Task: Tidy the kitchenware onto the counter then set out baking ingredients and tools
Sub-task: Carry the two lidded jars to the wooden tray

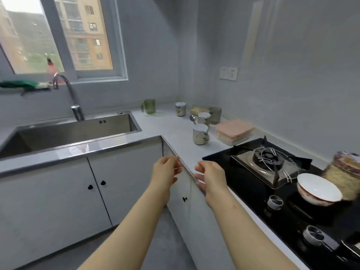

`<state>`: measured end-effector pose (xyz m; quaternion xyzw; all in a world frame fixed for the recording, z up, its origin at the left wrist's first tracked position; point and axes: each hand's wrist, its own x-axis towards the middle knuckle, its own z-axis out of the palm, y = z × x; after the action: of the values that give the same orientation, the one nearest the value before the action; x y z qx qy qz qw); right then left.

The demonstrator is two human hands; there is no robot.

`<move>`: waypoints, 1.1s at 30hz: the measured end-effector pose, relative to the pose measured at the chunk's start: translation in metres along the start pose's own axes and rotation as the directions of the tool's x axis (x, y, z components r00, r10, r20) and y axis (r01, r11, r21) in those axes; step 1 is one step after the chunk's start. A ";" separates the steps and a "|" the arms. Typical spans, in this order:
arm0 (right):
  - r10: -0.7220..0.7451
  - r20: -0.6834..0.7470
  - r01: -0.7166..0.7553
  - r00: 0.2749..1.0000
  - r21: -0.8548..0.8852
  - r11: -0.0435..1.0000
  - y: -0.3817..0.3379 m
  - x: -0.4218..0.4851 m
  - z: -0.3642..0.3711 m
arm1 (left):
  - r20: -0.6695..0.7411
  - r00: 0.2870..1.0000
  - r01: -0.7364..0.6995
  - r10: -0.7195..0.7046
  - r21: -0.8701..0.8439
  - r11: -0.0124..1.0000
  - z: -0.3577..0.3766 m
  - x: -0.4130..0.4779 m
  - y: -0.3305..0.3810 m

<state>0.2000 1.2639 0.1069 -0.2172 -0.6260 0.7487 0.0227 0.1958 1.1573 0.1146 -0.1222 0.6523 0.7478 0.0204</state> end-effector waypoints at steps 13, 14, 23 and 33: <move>0.031 0.142 -0.029 0.989 -0.014 0.999 -0.025 0.184 0.144 | -0.161 0.986 -0.033 0.039 0.041 0.999 -0.049 0.206 0.041; 0.036 0.145 -0.034 0.989 -0.014 0.999 -0.030 0.203 0.154 | -0.166 0.985 -0.034 0.041 0.045 0.998 -0.049 0.226 0.048; 0.075 0.174 -0.062 0.982 -0.079 0.995 -0.050 0.327 0.234 | -0.188 0.982 -0.017 0.021 0.021 1.000 -0.060 0.371 0.072; 0.106 -0.060 -0.108 0.993 -0.044 0.993 -0.058 0.457 0.278 | -0.002 0.998 0.060 -0.060 0.093 0.994 -0.046 0.537 0.075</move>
<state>-0.3260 1.1585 0.0602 -0.2722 -0.6299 0.7274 -0.0047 -0.3315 1.0318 0.0700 -0.1406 0.6826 0.7155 0.0488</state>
